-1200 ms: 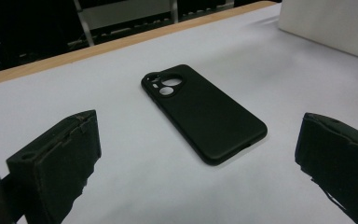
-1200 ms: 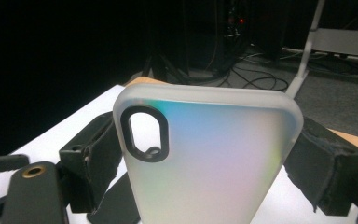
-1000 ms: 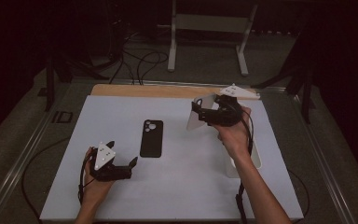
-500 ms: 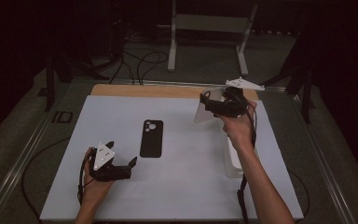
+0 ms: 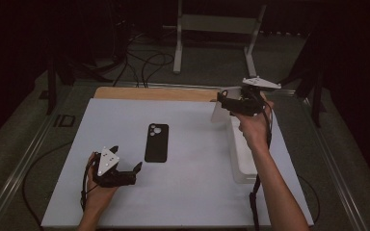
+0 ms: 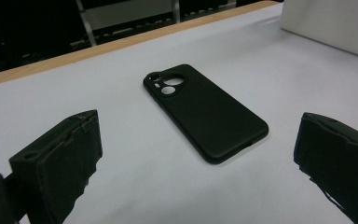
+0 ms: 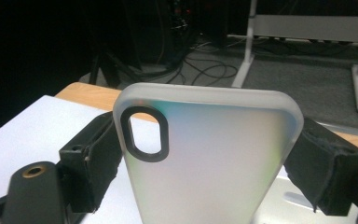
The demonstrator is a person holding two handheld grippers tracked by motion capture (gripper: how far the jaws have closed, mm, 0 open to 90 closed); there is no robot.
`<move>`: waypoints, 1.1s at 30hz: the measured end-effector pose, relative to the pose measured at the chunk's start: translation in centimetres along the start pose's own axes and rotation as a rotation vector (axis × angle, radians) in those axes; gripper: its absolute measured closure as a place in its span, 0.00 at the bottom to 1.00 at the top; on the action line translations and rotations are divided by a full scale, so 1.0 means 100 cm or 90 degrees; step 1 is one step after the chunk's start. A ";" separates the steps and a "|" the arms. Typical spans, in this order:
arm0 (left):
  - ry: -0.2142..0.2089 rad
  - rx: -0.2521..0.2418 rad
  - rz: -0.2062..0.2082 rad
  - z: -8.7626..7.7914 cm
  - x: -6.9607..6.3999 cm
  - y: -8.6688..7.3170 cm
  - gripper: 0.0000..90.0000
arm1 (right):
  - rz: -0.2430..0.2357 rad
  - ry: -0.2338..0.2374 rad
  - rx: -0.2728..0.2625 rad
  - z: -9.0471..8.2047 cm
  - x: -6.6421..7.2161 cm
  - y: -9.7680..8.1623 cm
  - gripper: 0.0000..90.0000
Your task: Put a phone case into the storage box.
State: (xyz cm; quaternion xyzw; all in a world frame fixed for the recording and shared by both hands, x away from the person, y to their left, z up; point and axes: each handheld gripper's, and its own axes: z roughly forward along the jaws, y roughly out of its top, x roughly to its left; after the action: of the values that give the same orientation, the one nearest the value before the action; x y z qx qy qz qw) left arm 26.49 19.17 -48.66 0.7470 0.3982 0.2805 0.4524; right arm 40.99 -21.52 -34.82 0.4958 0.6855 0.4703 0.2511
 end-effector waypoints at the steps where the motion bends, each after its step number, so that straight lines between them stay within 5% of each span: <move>1: 0.000 0.000 0.000 0.000 0.000 0.000 0.02 | 0.000 0.000 0.000 0.000 0.000 0.000 0.19; 33: 0.000 -0.003 0.003 0.000 -0.001 0.000 0.02 | 0.053 -0.122 0.035 0.008 -0.061 0.000 0.19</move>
State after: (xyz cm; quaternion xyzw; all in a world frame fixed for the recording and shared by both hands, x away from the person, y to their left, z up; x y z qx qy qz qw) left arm 26.44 19.04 -48.68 0.7468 0.3957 0.2827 0.4537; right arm 43.93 -26.83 -35.89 0.5733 0.6500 0.4113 0.2823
